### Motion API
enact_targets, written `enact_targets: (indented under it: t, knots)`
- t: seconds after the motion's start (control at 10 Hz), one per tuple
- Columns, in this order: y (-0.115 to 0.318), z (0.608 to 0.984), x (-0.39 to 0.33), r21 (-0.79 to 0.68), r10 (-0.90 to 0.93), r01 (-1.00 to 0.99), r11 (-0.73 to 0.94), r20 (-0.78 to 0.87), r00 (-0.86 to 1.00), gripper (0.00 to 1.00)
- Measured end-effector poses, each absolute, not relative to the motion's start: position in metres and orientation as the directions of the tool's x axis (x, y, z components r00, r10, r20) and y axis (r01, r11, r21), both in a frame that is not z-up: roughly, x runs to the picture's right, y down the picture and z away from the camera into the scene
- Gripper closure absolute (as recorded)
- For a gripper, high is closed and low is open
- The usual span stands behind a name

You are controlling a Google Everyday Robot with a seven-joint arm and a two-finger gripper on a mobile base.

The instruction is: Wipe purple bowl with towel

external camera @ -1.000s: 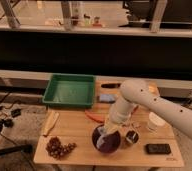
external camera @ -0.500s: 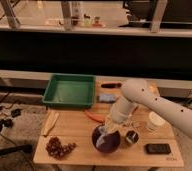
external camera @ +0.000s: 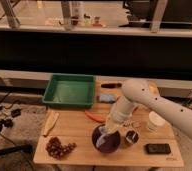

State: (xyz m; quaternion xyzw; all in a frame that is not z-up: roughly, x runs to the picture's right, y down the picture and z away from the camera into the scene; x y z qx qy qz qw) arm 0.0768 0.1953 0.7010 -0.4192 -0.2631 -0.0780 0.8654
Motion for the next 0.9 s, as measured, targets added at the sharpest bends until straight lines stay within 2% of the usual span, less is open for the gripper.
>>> enact_targets:
  t: [0.2, 0.4, 0.9]
  knots:
    - [0.1952, 0.7010, 0.0769, -0.685, 0.086, 0.355, 0.637, 0.521, 0.849, 0.45]
    - [0.1952, 0.7010, 0.0771, -0.685, 0.086, 0.355, 0.637, 0.520, 0.850, 0.32]
    - [0.1953, 0.7010, 0.0776, -0.685, 0.087, 0.354, 0.637, 0.520, 0.850, 0.31]
